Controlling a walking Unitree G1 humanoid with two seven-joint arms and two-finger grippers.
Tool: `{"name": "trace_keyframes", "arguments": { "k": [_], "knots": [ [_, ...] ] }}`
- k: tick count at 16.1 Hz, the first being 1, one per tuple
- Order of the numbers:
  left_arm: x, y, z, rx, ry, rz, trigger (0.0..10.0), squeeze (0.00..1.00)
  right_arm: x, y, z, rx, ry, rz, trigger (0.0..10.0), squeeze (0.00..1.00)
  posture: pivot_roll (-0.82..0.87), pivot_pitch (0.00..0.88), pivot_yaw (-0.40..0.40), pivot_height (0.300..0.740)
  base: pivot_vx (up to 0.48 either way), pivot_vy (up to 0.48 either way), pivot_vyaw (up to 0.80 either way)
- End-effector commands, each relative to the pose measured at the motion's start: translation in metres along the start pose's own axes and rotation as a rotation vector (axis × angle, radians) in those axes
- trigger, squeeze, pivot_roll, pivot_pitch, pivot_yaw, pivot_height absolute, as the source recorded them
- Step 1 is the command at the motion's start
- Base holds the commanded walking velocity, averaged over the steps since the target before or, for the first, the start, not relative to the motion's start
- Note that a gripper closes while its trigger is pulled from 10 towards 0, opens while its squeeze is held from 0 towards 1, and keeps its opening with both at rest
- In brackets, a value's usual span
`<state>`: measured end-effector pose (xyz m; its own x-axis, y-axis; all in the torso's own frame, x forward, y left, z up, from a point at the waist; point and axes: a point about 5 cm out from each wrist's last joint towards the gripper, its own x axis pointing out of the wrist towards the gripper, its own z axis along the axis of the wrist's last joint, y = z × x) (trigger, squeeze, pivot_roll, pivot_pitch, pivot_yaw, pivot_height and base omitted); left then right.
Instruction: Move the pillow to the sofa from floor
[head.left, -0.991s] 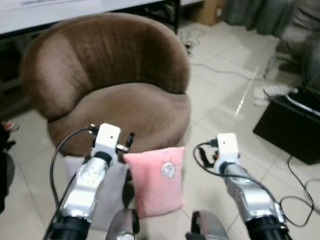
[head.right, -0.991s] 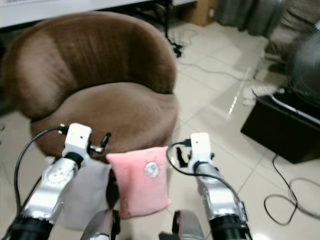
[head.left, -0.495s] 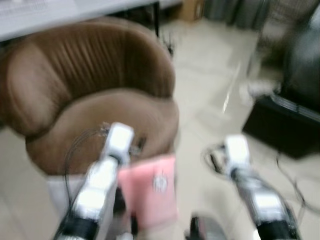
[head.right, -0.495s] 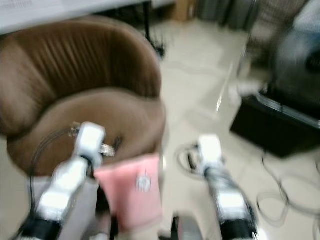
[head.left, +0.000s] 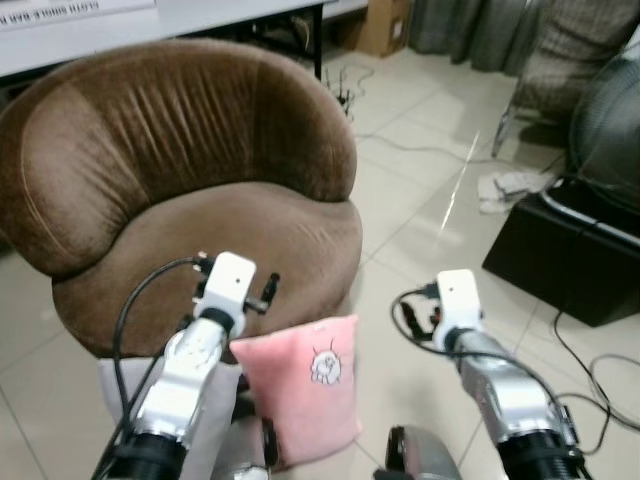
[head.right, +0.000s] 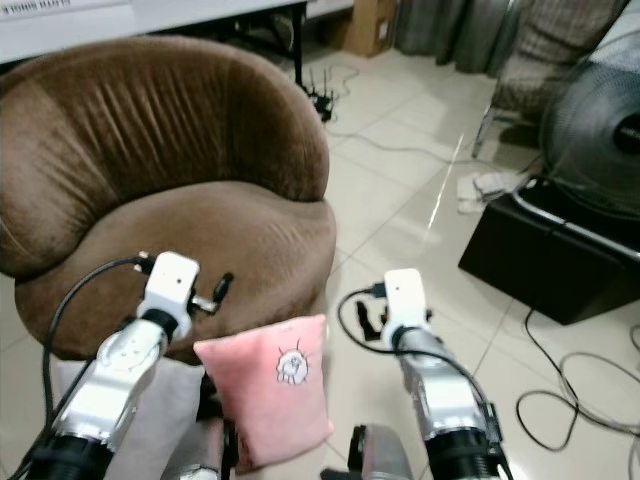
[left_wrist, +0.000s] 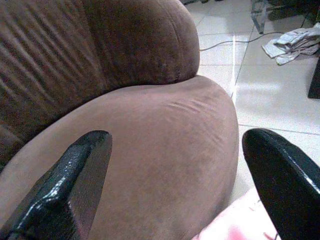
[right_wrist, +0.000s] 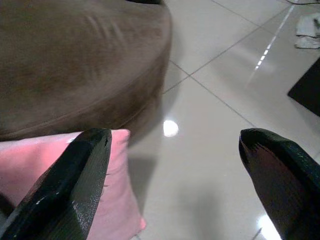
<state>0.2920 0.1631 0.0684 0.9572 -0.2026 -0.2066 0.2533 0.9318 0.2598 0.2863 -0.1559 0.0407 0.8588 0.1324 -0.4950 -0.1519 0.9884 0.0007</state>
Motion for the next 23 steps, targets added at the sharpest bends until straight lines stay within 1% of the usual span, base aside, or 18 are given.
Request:
{"name": "trace_keyframes", "arguments": {
  "k": [1,4,8,13,15,16,17,18,19,20,23],
  "knots": [
    [0.0,-0.001,-0.003,0.007,0.018,-0.003,10.0,0.0,-0.001,-0.002,-0.001,-0.006,0.013,-0.004,10.0,0.0,-0.03,0.0,0.004,0.61,0.0,0.0,0.0],
    [0.001,-0.002,-0.003,0.01,0.019,-0.004,10.0,0.0,0.0,-0.003,0.0,-0.005,0.015,-0.004,10.0,0.0,-0.03,0.0,0.001,0.57,0.0,0.0,0.0],
    [0.001,-0.002,-0.002,0.007,0.017,-0.003,10.0,0.0,0.0,-0.003,0.001,-0.008,0.012,-0.006,10.0,0.0,-0.03,0.0,-0.002,0.535,0.0,0.0,0.0],
    [0.002,-0.002,-0.003,0.008,0.017,-0.006,10.0,0.0,0.0,-0.003,0.002,-0.008,0.009,-0.011,10.0,0.0,-0.03,0.0,-0.002,0.531,0.0,0.0,0.0],
    [0.002,-0.002,-0.004,-0.007,0.03,-0.003,10.0,0.0,0.0,-0.003,0.002,-0.009,0.01,-0.012,10.0,0.0,-0.03,0.0,-0.002,0.531,0.0,0.0,0.0],
    [0.003,-0.001,-0.006,-0.018,0.047,0.003,10.0,0.0,0.0,-0.003,0.003,-0.009,0.009,-0.009,10.0,0.0,-0.03,0.0,-0.003,0.531,0.0,0.0,0.0],
    [0.003,0.0,-0.009,-0.062,0.072,-0.017,10.0,0.0,0.0,-0.003,0.003,-0.011,0.009,-0.005,10.0,0.0,-0.03,0.0,-0.003,0.531,0.0,0.0,0.0],
    [0.004,0.001,-0.011,-0.061,0.085,-0.024,10.0,0.42,0.001,-0.003,0.003,-0.013,0.009,-0.001,10.0,0.0,-0.03,0.0,-0.003,0.531,0.0,0.0,0.0],
    [0.006,0.003,-0.015,-0.07,0.12,-0.034,10.0,1.0,0.001,-0.001,0.004,-0.018,0.01,0.011,10.0,0.0,-0.03,0.0,-0.003,0.531,0.0,0.0,0.0],
    [0.011,0.005,-0.02,-0.118,0.155,-0.037,10.0,1.0,0.002,0.0,0.006,-0.023,0.008,0.022,10.0,0.0,-0.03,0.0,-0.016,0.531,0.0,0.0,0.0],
    [0.024,0.014,-0.029,-0.161,0.249,0.003,10.0,1.0,0.002,0.002,0.011,-0.048,0.003,0.048,10.0,0.0,-0.05,0.0,-0.031,0.531,0.0,0.0,0.0]
  ]
}}
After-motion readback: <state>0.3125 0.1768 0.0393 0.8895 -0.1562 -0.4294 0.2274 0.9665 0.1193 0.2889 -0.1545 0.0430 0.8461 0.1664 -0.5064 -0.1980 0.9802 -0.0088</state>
